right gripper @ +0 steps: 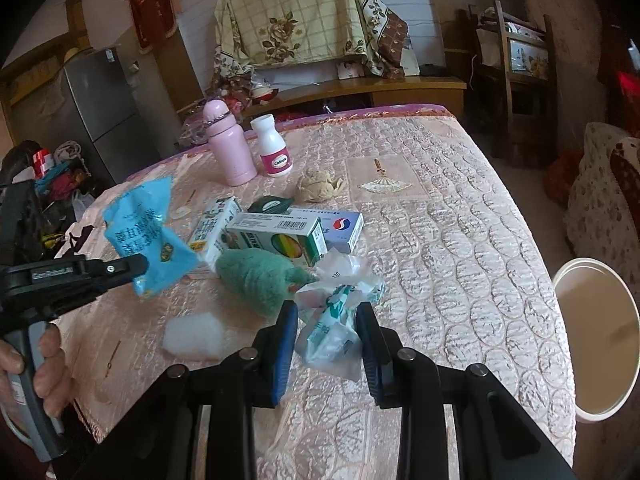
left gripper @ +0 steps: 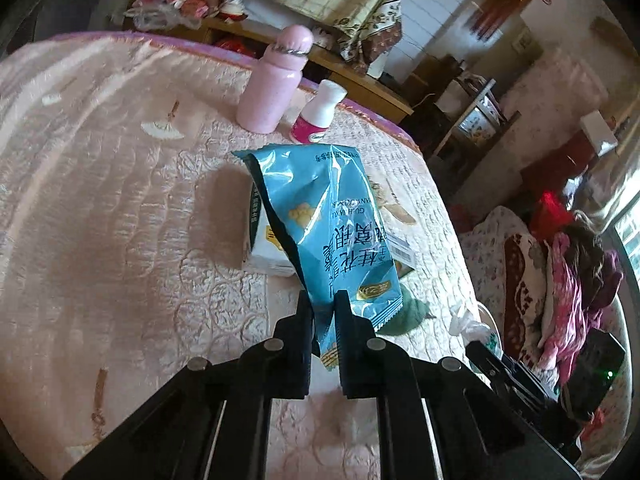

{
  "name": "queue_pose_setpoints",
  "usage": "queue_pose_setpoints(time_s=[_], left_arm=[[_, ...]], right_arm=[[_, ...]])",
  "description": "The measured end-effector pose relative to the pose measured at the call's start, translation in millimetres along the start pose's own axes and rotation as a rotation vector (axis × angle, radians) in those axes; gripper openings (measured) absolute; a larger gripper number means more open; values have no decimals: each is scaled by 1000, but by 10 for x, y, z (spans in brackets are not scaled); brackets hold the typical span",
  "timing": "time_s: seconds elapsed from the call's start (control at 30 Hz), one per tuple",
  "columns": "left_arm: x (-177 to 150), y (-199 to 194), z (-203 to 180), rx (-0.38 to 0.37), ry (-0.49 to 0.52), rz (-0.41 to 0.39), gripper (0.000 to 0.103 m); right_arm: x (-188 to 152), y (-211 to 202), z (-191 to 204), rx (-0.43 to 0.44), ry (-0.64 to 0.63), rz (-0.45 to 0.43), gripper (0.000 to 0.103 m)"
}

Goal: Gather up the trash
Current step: 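Carry both items over the cream bucket and open both tools to drop them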

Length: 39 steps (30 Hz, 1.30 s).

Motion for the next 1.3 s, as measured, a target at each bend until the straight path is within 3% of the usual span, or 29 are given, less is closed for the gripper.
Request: queue_pose_setpoints(time_s=[0.53, 0.93, 1.3], left_arm=[[-314, 252, -941, 67, 236, 10, 11], [-513, 613, -1768, 65, 389, 48, 11], [-717, 1006, -2450, 16, 474, 127, 11]], right_arm=[[-117, -367, -392, -62, 50, -46, 33], [-221, -684, -1116, -161, 122, -75, 33], [-359, -841, -1855, -250, 214, -68, 33]])
Point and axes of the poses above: each gripper's, at about its wrist camera, not at the fingertips, and y roughly the way its jaws point, z to its left, x to its top, the point moved 1 cm from there along y, roughly the way its jaws point, and after that the axes turned 6 degrees about z, right-handed, at the moved point
